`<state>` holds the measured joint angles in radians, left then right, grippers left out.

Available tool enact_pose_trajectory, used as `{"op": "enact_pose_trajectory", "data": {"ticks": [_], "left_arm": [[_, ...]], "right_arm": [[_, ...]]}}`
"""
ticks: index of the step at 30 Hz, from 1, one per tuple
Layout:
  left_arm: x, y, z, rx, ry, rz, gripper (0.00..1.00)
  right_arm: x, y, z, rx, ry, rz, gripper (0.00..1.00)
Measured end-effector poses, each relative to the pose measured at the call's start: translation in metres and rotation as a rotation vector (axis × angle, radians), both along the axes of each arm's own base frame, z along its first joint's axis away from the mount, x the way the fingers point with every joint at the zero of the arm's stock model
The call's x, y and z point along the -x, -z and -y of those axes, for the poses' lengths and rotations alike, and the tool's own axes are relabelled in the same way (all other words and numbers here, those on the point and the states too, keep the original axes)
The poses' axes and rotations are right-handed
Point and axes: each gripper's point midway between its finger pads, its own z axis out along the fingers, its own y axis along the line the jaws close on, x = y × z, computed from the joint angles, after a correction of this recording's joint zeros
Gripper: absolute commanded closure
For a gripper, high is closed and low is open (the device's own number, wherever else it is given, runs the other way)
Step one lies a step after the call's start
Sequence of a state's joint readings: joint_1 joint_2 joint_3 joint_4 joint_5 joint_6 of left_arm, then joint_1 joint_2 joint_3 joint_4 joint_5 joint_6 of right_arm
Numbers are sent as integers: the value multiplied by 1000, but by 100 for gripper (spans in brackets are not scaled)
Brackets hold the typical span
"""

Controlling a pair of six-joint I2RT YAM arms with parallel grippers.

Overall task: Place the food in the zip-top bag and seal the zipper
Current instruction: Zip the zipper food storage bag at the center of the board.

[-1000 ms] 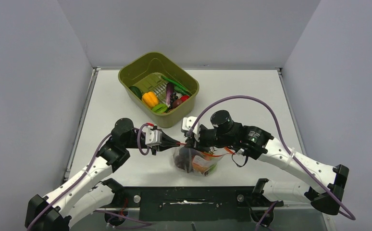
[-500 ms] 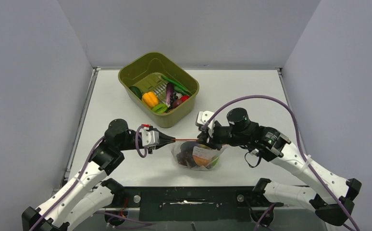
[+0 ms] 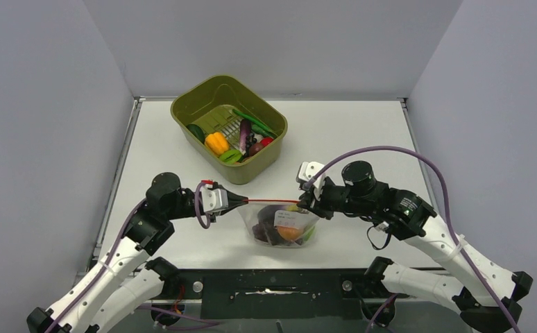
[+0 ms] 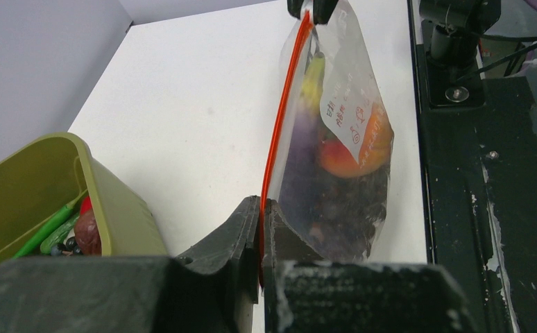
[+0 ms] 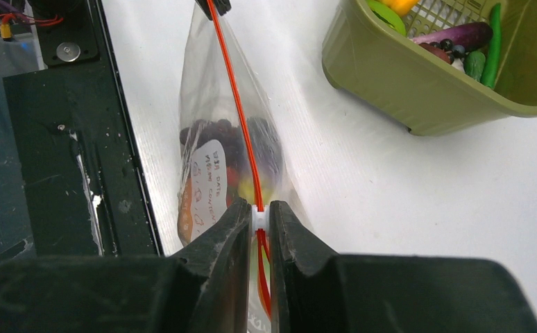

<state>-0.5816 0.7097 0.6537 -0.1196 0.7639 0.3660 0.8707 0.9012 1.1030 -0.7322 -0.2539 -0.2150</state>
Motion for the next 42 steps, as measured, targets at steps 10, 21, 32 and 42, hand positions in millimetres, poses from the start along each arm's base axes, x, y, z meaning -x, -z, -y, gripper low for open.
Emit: {"op": "enact_pose_trajectory", "data": {"ticks": [10,21,32,42], "left_arm": [[1,5,-9,-31,-40,11,100],[3,4,-18,-44,-75,16,100],[5,4,-19,-43,-80,15,100],[6,3,-17,-34,-69,6,100]], "right_arm": [[-2,3,25,37,87,0,100],[0,6,48,82,173,-6,100],[6,-12,70,62,247,10,100],[9,-13,72,50,266,-6,100]]}}
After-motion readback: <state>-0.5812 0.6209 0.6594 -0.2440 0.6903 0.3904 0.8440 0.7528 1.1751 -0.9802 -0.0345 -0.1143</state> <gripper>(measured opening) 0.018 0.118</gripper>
